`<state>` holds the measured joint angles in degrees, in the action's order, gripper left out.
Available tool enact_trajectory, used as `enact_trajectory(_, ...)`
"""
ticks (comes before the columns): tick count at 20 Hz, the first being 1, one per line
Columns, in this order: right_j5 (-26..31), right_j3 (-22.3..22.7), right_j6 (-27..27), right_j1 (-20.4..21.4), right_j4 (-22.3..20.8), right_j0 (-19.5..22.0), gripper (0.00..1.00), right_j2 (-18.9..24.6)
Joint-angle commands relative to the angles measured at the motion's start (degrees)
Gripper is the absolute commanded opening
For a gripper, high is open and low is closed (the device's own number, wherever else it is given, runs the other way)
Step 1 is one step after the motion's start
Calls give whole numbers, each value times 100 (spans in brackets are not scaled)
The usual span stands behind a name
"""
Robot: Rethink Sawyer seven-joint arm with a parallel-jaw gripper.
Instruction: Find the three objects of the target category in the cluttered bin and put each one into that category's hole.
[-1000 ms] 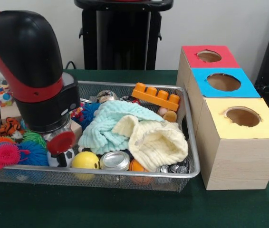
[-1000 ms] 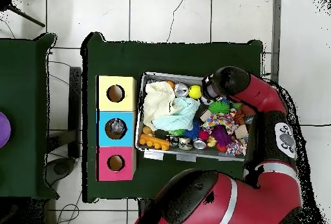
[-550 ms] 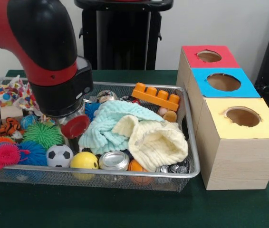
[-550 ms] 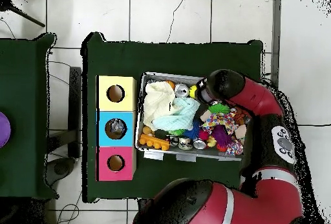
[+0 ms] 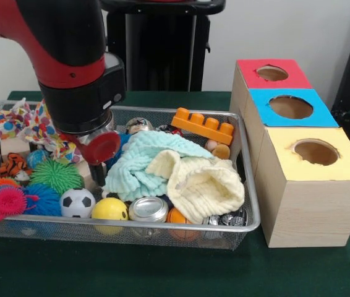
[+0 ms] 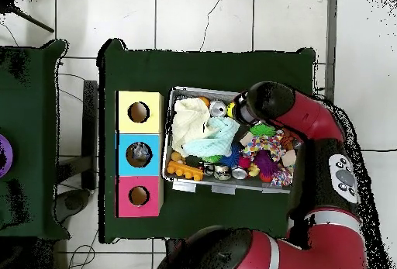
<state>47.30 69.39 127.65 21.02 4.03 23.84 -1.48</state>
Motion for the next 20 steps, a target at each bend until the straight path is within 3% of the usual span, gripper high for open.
enact_trajectory(1,-350,649,569,-328,98,-69,0,345)
enact_trajectory(8,-722,838,1009,-379,267,-325,0,292)
enact_trajectory(14,-898,759,867,-632,368,-262,0,358)
enact_trajectory(20,-779,333,562,-1035,361,-151,0,425)
